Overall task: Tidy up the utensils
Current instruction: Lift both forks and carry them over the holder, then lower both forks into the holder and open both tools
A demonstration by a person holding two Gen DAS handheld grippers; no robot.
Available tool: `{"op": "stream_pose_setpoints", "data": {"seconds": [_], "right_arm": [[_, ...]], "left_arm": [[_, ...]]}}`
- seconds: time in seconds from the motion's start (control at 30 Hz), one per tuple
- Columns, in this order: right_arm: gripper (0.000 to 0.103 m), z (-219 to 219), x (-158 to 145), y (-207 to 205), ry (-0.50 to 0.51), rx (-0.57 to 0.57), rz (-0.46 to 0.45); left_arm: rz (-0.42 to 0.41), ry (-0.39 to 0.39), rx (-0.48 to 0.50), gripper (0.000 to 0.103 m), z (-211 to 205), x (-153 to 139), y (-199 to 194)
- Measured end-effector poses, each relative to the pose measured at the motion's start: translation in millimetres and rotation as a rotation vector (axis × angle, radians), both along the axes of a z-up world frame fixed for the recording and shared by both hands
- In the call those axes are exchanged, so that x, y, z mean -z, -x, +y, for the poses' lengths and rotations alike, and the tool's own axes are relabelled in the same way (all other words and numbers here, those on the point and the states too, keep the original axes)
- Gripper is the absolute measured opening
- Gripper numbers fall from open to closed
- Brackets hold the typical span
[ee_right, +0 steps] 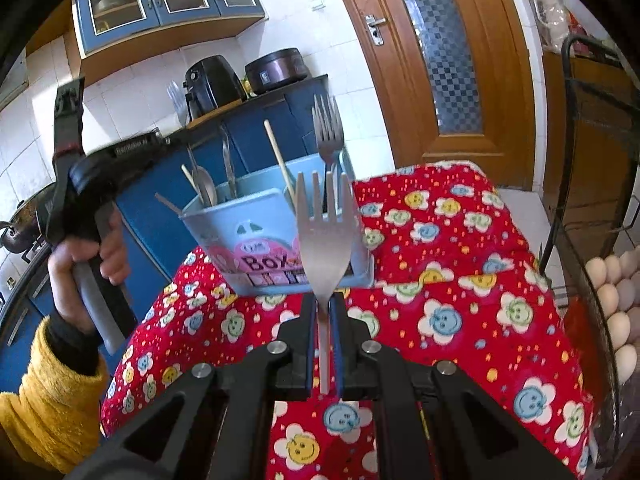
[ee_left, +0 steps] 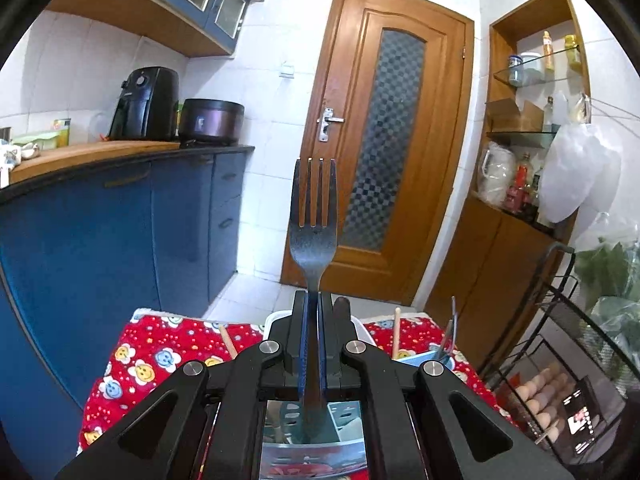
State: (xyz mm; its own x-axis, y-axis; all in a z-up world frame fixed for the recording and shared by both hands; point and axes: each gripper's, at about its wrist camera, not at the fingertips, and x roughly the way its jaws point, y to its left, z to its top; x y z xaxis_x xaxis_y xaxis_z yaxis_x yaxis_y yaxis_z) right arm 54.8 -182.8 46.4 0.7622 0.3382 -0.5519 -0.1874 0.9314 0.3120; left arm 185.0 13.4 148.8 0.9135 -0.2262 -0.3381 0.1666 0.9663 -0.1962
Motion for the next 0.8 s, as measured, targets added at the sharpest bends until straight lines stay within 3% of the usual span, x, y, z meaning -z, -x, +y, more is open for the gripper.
{"op": "stream_pose_setpoints", "data": {"seconds": [0.5,0.8], "right_arm": [[0.009,11.0,-72.6,-40.4,0.085,0.045,-0.197],[0.009,21.8,-79.3,-76.1,0.087,0.067,-0.254]], "left_arm": [[0.012,-0.001,0.011,0.004,-3.7,19.0,-1.9],[0.022,-0.009,0.012,0.004,-3.3,29.7,-1.9]]}}
